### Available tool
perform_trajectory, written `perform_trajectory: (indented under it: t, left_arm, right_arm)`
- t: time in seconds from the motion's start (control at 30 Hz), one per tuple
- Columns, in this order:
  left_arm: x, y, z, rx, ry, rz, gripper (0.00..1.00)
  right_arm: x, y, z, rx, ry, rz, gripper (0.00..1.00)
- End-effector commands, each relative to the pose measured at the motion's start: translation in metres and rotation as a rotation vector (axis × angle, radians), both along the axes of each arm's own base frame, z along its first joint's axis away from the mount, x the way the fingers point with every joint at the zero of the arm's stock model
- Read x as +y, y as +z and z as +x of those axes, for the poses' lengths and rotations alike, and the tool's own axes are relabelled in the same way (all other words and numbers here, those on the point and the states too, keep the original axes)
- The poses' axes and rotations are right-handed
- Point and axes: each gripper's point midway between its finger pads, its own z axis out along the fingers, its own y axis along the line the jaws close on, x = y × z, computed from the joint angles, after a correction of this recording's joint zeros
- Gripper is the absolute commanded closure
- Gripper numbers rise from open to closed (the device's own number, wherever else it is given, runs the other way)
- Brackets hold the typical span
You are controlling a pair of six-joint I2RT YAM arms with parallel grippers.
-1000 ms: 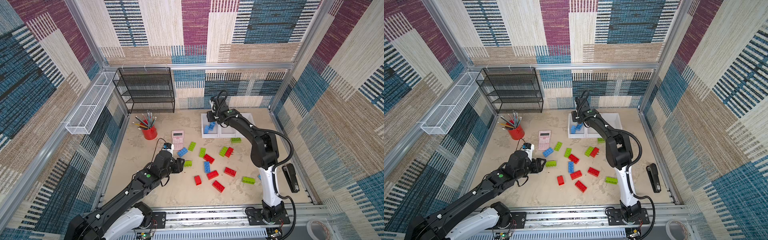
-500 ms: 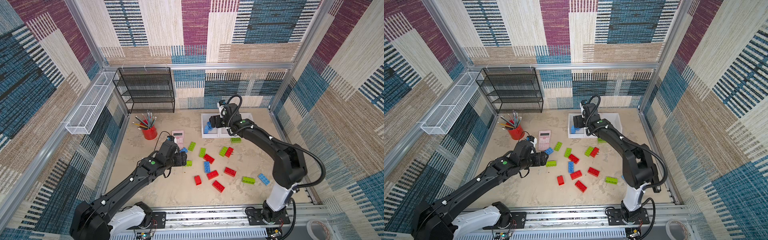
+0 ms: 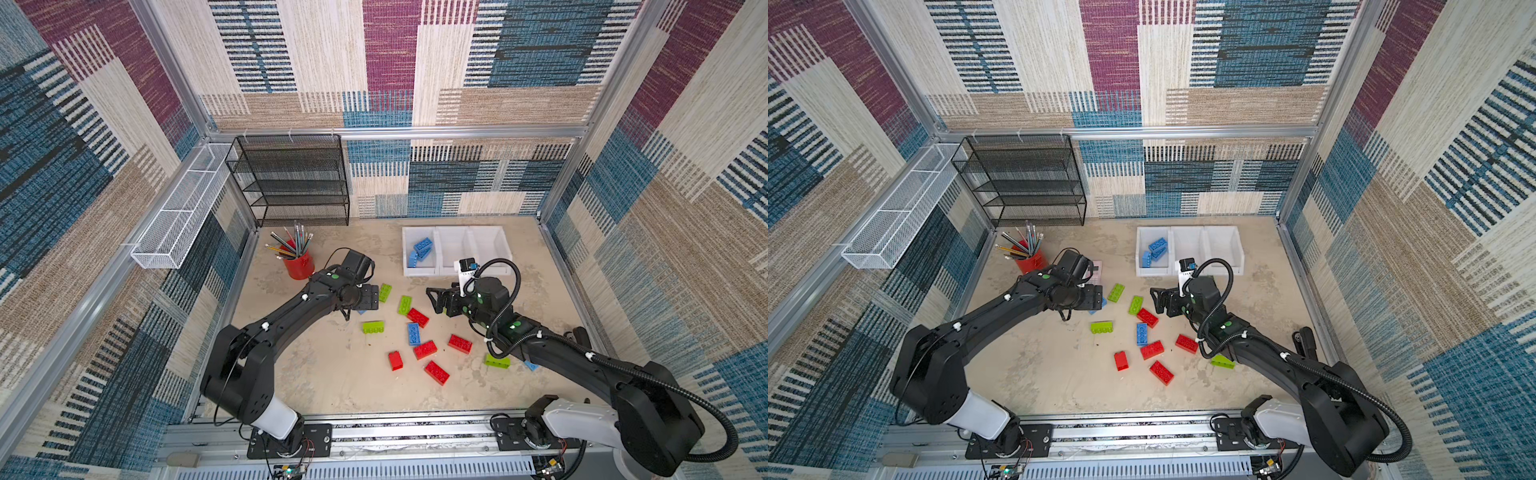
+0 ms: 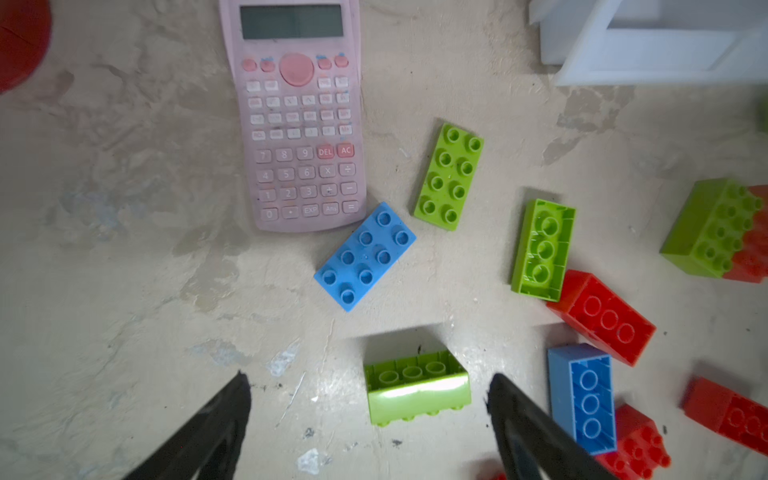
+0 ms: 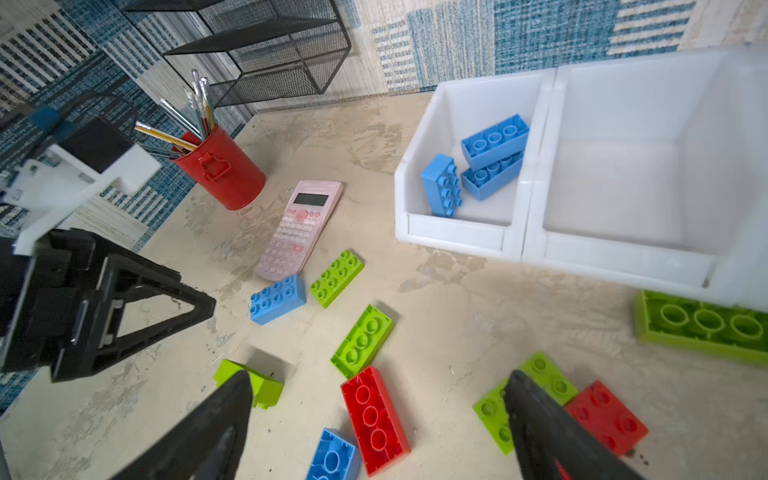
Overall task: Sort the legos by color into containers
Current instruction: 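Grasp the blue brick beside the calculator with the left gripper while the right gripper withdraws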
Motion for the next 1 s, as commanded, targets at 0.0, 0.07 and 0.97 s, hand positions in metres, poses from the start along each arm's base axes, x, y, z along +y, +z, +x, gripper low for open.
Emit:
perform_trajectory:
  t: [0.0, 0.07, 0.97]
  left_arm:
    - [0.001, -0.017, 0.004, 0.063, 0.009, 0.022, 0.1]
    - [0.001, -0.028, 0.011, 0.085, 0.022, 0.024, 0.11]
    - [-0.066, -0.068, 0.021, 0.162, -0.1, -0.051, 0.27]
  right_arm:
    - [-0.002, 0.016, -0.002, -0.077, -0.022, 0.085, 0.05]
    - [-0.004, 0.015, -0.005, -0.086, -0.02, 0.088, 0.05]
    - [-0.005, 0.003, -0.002, -0.071, -0.032, 0.066, 0.05]
